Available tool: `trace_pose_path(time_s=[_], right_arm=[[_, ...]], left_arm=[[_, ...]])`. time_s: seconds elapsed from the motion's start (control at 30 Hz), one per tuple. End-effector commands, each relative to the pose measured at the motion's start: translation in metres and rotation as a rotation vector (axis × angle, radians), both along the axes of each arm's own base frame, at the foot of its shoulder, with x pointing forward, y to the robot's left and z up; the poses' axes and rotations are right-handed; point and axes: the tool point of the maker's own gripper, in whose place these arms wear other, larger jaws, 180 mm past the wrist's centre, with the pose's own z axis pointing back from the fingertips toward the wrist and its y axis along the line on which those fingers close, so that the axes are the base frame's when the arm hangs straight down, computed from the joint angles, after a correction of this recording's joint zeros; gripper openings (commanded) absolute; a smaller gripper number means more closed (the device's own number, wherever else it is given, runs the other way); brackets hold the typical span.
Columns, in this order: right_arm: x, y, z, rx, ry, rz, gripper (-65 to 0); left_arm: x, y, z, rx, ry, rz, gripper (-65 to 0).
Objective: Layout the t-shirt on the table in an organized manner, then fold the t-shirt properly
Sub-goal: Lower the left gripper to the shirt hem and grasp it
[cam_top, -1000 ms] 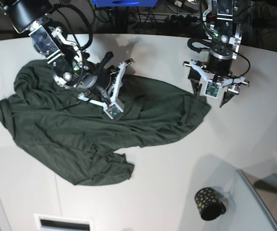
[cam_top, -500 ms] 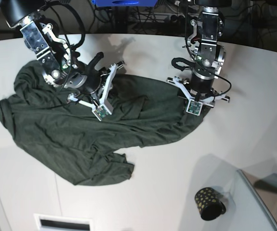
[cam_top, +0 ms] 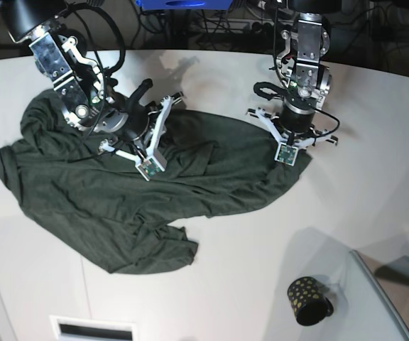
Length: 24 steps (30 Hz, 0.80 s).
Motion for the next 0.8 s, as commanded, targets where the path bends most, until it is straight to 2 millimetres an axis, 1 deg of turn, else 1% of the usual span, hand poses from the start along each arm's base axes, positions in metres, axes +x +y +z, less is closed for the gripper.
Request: trace_pose_path(time_s=[0.0, 0.1, 0.17, 0.23, 0.3, 0.4, 0.53, 0.6, 0.67, 0.77], right_arm=[[0.010, 0.002, 0.011, 0.021, -0.041, -0.001, -64.4], [0.010, 0.002, 0.011, 0.021, -0.041, -0.001, -64.4], [0.010, 0.002, 0.011, 0.021, -0.041, -0.001, -64.4], [0.010, 0.002, 0.011, 0.021, -0.041, -0.001, -64.4], [0.010, 0.002, 0.011, 0.021, -0.041, -0.001, -64.4], [0.009, 0.002, 0.010, 0.022, -0.040, 0.000, -64.4], [0.007, 0.004, 0.010, 0.022, -0.036, 0.006, -64.5], [0.007, 0.005, 0.010, 0.023, -0.037, 0.008, -64.5], [0.006, 0.006, 0.010, 0.025, -0.038, 0.013, -64.5], [0.007, 0.007, 0.012, 0.026, -0.042, 0.017, -64.4]], left_arm=[[0.011, 0.002, 0.019, 0.008, -0.068, 0.002, -65.0], [0.014, 0.013, 0.023, 0.036, -0.020, 0.043, -65.0], [0.020, 0.032, 0.029, 0.052, -0.023, 0.089, -65.0], [0.027, 0.043, 0.037, 0.062, -0.044, 0.115, -65.0], [0.034, 0.054, 0.045, 0.068, -0.066, 0.143, -65.0], [0.052, 0.067, 0.061, 0.067, -0.112, 0.179, -65.0], [0.084, 0.070, 0.078, 0.054, -0.161, 0.195, -65.0], [0.100, 0.069, 0.082, 0.041, -0.169, 0.196, -65.0], [0.114, 0.068, 0.078, 0.024, -0.158, 0.199, -65.0], [0.124, 0.065, 0.062, -0.001, -0.110, 0.203, -65.0]])
